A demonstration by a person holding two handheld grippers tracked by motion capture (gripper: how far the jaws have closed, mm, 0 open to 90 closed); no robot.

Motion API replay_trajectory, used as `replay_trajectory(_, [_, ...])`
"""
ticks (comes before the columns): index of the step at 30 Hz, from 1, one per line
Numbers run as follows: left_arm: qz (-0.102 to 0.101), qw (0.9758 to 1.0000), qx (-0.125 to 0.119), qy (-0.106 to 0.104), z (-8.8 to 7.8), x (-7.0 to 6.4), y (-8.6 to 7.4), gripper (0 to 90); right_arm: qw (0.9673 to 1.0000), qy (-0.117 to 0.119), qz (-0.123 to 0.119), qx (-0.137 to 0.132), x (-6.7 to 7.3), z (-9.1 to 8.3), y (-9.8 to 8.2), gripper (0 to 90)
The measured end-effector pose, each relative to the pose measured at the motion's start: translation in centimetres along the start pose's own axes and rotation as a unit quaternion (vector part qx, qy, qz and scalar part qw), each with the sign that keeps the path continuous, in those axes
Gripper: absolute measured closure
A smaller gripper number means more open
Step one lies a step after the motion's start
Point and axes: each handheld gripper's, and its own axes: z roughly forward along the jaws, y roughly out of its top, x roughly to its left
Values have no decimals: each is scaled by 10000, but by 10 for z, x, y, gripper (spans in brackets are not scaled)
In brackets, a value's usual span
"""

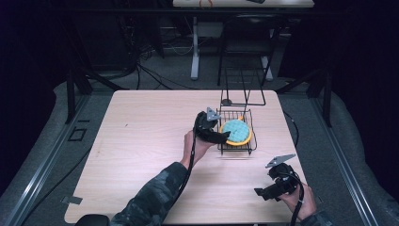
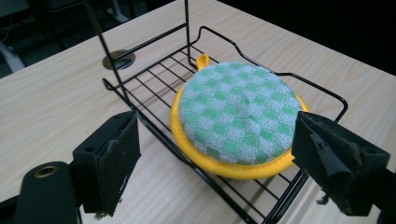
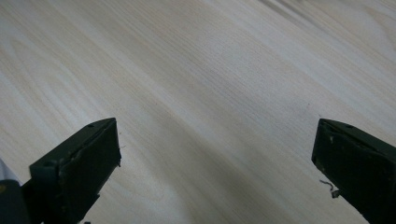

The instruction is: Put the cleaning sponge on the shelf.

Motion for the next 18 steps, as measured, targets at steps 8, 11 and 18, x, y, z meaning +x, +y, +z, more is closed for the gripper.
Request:
replay_trajectory(8, [52,10000,29,73,-23,11,0,98,10000,-36,11,4,1,-1,-1,6])
replay_trajectory(11, [99,9998,39,142,-32,14,-1,89,10000,-24,21,-9,1,-1,-1,6])
replay_trajectory(18, [177,9995,104,231,-54,22,-4,57,10000,-64,-20,-21,1,0,-1,6])
